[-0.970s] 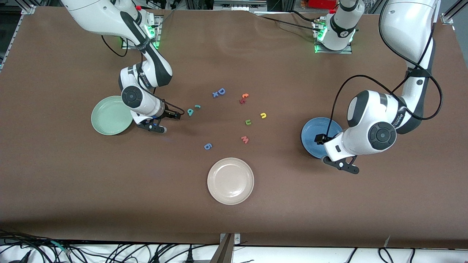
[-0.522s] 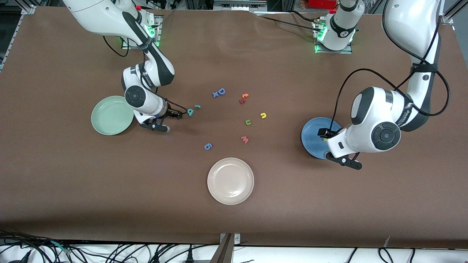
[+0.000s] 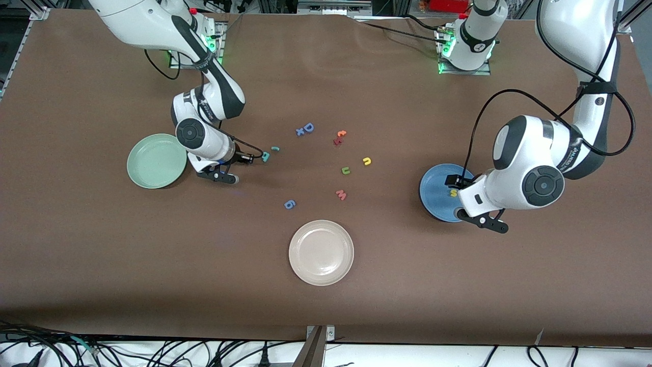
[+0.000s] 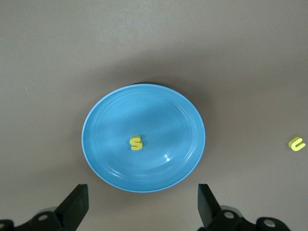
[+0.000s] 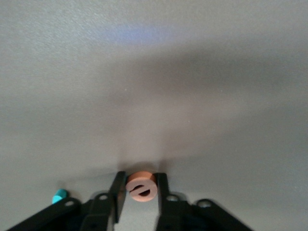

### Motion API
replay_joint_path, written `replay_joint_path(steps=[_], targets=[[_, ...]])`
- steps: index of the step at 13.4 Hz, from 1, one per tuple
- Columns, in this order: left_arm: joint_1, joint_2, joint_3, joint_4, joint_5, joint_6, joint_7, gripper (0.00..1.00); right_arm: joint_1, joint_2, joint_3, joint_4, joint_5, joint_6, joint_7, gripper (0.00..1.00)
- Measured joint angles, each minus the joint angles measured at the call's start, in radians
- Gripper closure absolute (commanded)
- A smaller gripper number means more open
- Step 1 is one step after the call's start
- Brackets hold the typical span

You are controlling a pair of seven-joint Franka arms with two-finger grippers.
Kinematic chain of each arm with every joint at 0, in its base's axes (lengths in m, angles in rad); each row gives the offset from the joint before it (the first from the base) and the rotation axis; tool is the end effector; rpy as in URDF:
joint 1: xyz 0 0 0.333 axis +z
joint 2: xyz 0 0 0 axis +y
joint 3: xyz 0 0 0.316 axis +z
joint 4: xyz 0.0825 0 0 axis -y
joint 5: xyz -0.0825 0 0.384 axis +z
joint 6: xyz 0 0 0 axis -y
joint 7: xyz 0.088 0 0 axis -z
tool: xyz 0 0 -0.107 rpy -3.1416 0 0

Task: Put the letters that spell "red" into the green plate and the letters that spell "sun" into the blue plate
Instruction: 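Grasp the orange letter with the right gripper while the left gripper withdraws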

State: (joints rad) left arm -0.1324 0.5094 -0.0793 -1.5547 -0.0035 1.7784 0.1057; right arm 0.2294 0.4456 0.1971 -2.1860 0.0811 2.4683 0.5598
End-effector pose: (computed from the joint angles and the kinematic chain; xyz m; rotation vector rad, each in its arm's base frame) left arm 0.6443 -0.1320 0.3329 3.0445 -0.4783 -0.4438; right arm 0.4911 0.2267 0.1725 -3.0674 0.3278 0.3105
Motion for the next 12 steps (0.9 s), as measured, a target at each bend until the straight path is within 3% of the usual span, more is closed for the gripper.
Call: replay_joint_path(steps=[8,12], targets=[[-0.049,0.001,-0.002,0.0,0.026,0.004,-0.084,0.0,0.0,-0.004,-0.001,0.01,0.0,-0.002,0.0,0.83],[-0.051,0.001,-0.002,0.0,0.026,0.006,-0.1,0.0,-0.001,-0.059,-0.038,0.069,0.0,-0.105,-0.02,0.83]])
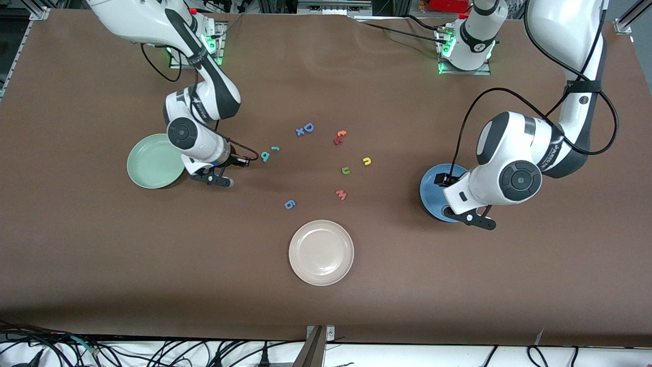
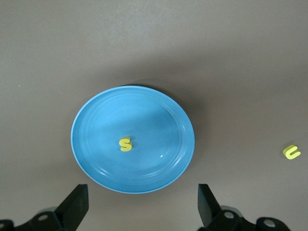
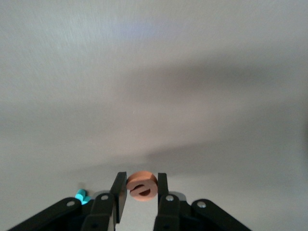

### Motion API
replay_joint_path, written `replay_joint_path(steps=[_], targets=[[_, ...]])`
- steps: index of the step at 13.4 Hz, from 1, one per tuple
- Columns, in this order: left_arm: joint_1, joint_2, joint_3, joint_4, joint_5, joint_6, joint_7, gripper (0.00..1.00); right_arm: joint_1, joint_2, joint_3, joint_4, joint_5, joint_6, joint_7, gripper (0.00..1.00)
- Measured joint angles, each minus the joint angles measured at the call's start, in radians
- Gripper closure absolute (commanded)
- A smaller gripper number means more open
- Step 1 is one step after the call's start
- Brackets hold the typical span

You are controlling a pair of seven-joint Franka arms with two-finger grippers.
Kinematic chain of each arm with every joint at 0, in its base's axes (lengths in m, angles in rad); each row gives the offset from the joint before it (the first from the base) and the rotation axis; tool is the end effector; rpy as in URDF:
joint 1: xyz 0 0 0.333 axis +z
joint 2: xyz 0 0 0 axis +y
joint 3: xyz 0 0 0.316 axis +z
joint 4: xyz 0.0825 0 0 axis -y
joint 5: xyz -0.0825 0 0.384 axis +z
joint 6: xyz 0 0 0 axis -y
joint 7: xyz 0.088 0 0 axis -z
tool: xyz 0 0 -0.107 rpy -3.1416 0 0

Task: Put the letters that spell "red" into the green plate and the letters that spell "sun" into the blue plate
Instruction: 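Grasp the orange letter with the right gripper while the left gripper withdraws, then place the orange letter on the green plate while the left gripper grasps yellow u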

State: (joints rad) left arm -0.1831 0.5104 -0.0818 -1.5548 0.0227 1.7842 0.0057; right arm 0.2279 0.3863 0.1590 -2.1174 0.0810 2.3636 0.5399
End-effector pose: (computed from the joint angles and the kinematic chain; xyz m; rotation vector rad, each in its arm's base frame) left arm 0.6377 -0.1639 0.3325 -3.0657 0.4223 0.4353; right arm 0.5211 0.2137 0.2198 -3.0709 0.3424 0.2679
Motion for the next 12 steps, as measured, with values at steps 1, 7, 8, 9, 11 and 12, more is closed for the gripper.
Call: replay_joint_path(steps=[1,7,8,9,11,12], targets=[[-0.006,0.001,-0.005,-0.001,-0.001,0.008,-0.02,0.0,-0.001,-0.012,-0.017,0.014,0.0,-0.029,-0.016,0.83],[-0.18,0.093,-0.051,-0.098,-0.128,0.26,-0.266,0.0,-0.003,-0.019,-0.134,0.064,0.0,-0.138,-0.169,0.83],[-0.195,0.1,-0.051,-0.136,-0.151,0.306,-0.281,0.0,-0.003,-0.019,-0.151,0.064,0.0,-0.139,-0.196,0.83],[-0.205,0.103,-0.052,-0.178,-0.172,0.347,-0.294,0.0,-0.003,-0.018,-0.162,0.064,0.0,-0.14,-0.214,0.83],[-0.219,0.096,-0.054,-0.256,-0.201,0.424,-0.301,0.0,-0.003,-0.018,-0.179,0.064,0.0,-0.143,-0.248,0.83],[-0.224,0.086,-0.062,-0.297,-0.211,0.459,-0.307,0.0,-0.002,-0.018,-0.195,0.065,0.0,-0.144,-0.275,0.84]])
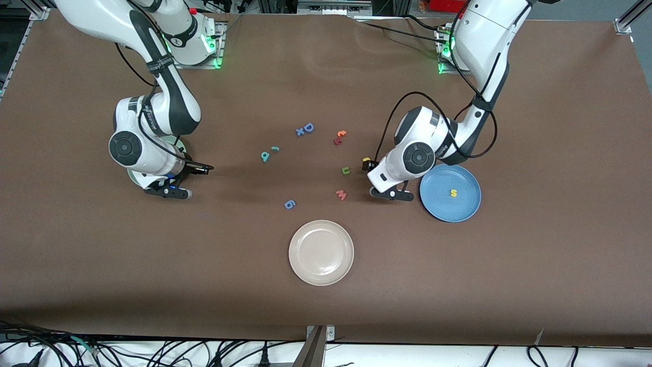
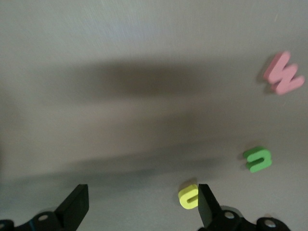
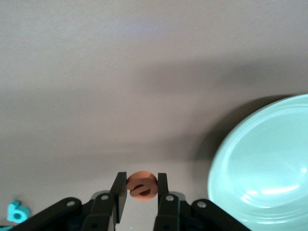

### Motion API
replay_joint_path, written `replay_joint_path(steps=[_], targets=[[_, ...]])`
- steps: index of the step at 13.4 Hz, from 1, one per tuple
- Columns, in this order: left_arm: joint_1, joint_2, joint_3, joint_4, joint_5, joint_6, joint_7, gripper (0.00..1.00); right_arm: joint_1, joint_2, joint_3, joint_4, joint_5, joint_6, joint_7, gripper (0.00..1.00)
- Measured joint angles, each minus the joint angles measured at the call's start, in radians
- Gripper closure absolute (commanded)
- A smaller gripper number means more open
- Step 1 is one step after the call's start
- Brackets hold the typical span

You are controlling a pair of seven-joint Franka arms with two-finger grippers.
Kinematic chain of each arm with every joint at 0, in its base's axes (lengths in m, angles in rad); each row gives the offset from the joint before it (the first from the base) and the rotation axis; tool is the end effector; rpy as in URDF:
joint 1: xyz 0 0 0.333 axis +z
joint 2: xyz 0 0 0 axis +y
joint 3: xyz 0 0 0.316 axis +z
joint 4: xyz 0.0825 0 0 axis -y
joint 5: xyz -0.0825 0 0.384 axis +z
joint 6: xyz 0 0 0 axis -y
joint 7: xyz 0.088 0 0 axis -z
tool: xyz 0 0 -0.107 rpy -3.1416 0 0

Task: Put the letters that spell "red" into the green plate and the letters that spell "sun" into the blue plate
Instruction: 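Place the orange letter on the green plate while the left gripper grasps yellow u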

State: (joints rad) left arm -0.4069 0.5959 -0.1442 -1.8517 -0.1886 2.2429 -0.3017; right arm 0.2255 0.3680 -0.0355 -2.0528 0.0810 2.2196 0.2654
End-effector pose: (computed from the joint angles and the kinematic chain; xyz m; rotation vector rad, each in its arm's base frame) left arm 0.5275 -0.3265 0.1874 2.9947 -0.1500 -0.4138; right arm 0.5602 0.1106 0.2419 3.1184 -0.2026 -0.3228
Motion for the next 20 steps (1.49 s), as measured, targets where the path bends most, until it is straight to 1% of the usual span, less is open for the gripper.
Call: replay_joint_path(steps=[3,6,7,8,9,11,15,18,19,20], targets=[[-0.005,-0.048,-0.052,-0.151,-0.052,0.161,-0.042,0.0,-0.001,0.001,-0.086,0.0,0.0,-0.021,-0.127,0.85],[-0.015,-0.067,-0.087,-0.243,-0.104,0.278,-0.051,0.04,-0.003,0.001,-0.181,0.0,0.0,-0.075,-0.269,0.85],[-0.016,-0.069,-0.091,-0.261,-0.104,0.317,-0.057,0.09,-0.004,0.004,-0.212,0.0,0.0,-0.081,-0.32,0.85],[-0.016,-0.071,-0.092,-0.273,-0.104,0.342,-0.063,0.19,-0.008,0.008,-0.24,0.0,0.0,-0.083,-0.367,0.85],[-0.019,-0.071,-0.092,-0.279,-0.104,0.356,-0.063,0.21,-0.015,0.013,-0.258,0.0,0.0,-0.083,-0.402,0.85],[-0.028,-0.071,-0.093,-0.279,-0.104,0.376,-0.063,0.2,-0.031,0.022,-0.271,0.0,0.0,-0.083,-0.434,0.85],[-0.032,-0.075,-0.092,-0.254,-0.093,0.39,-0.061,0.22,-0.036,0.056,-0.27,-0.011,0.0,-0.04,-0.439,0.84],[-0.032,-0.075,-0.086,-0.252,0.012,0.39,-0.08,0.25,-0.036,0.084,-0.27,-0.014,0.0,-0.003,-0.439,0.83],[-0.032,-0.074,-0.085,-0.252,0.049,0.39,-0.097,0.27,-0.036,0.087,-0.27,-0.014,0.0,0.0,-0.439,0.78],[-0.032,-0.073,-0.085,-0.253,0.085,0.389,-0.121,0.39,-0.036,0.087,-0.27,-0.014,0.0,0.0,-0.439,0.66]])
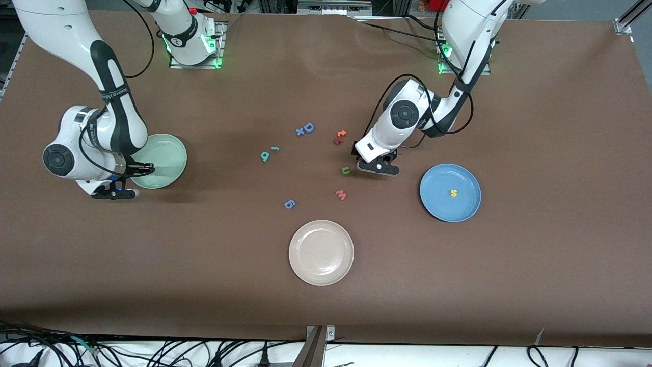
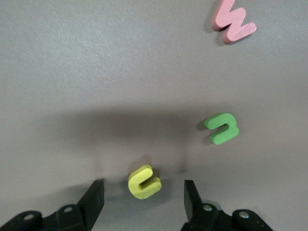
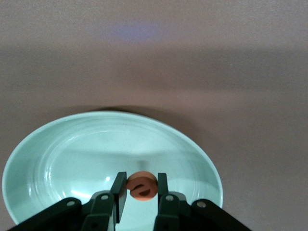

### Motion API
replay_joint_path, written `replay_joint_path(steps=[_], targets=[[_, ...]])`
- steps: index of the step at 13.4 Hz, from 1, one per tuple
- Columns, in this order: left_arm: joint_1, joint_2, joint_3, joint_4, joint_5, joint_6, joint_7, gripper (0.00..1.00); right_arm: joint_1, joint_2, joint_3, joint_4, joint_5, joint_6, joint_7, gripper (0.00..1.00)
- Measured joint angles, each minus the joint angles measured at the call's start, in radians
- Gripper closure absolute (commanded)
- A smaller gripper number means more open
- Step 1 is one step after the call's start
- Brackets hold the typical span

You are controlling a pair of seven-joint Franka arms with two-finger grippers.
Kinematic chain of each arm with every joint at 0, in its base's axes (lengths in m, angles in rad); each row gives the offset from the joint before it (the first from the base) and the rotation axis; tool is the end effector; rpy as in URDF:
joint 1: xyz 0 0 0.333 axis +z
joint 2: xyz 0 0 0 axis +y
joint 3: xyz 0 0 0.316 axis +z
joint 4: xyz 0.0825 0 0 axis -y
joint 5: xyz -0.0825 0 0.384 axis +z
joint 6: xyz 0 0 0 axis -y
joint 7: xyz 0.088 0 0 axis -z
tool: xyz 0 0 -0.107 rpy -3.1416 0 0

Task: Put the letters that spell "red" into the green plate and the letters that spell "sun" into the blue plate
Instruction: 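Place the orange letter on the green plate while the left gripper grasps yellow u, then place the yellow u on the blue plate while the right gripper reaches cyan b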

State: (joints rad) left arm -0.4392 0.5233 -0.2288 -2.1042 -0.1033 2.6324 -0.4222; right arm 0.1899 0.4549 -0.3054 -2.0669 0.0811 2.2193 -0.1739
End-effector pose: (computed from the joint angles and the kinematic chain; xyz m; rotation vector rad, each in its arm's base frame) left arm 0.4567 -0.3584 0.1724 2.9861 -0.1872 -0.1104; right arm 0.5546 -0.0632 0.1988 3.0724 0.0166 -0.4435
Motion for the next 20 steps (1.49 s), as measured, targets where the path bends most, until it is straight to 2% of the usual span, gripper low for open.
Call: replay_joint_path(steps=[1,2,3,4,6,9,11,14,16,20], targets=[[-0.001,0.003,0.0,0.0,0.03,0.0,-0.026,0.48,0.0,0.0,0.0,0.0,0.0,0.0,0.0,0.52],[-0.004,0.006,0.001,0.0,0.056,0.0,-0.051,0.54,0.0,0.0,0.0,0.0,0.001,0.0,0.0,0.24],[-0.008,0.006,0.003,0.0,0.074,-0.001,-0.078,0.58,0.0,0.0,0.0,0.0,0.001,0.0,0.0,0.16],[-0.014,0.007,0.004,0.0,0.083,-0.001,-0.095,0.67,0.0,0.0,0.0,0.0,0.001,0.0,0.0,0.02],[-0.021,0.009,0.003,0.005,0.084,0.0,-0.114,0.67,0.0,0.0,0.0,0.0,0.002,0.0,0.0,0.01],[-0.023,0.009,0.003,0.007,0.084,0.0,-0.121,0.76,0.0,-0.003,0.0,0.005,0.003,0.0,0.001,0.01],[-0.022,0.01,0.005,0.009,0.084,0.0,-0.123,0.76,0.0,-0.008,0.0,0.03,0.003,-0.015,0.001,0.01],[-0.002,0.007,0.014,0.022,0.084,0.001,-0.123,0.76,0.003,-0.026,0.004,0.123,0.006,-0.142,0.007,0.01],[0.049,-0.014,0.016,0.038,0.085,-0.015,-0.1,0.78,0.009,-0.037,0.01,0.205,0.009,-0.25,0.023,0.01],[0.151,-0.084,0.016,0.1,0.086,-0.213,0.045,0.8,0.014,-0.044,0.041,0.333,0.064,-0.398,0.061,0.01]])
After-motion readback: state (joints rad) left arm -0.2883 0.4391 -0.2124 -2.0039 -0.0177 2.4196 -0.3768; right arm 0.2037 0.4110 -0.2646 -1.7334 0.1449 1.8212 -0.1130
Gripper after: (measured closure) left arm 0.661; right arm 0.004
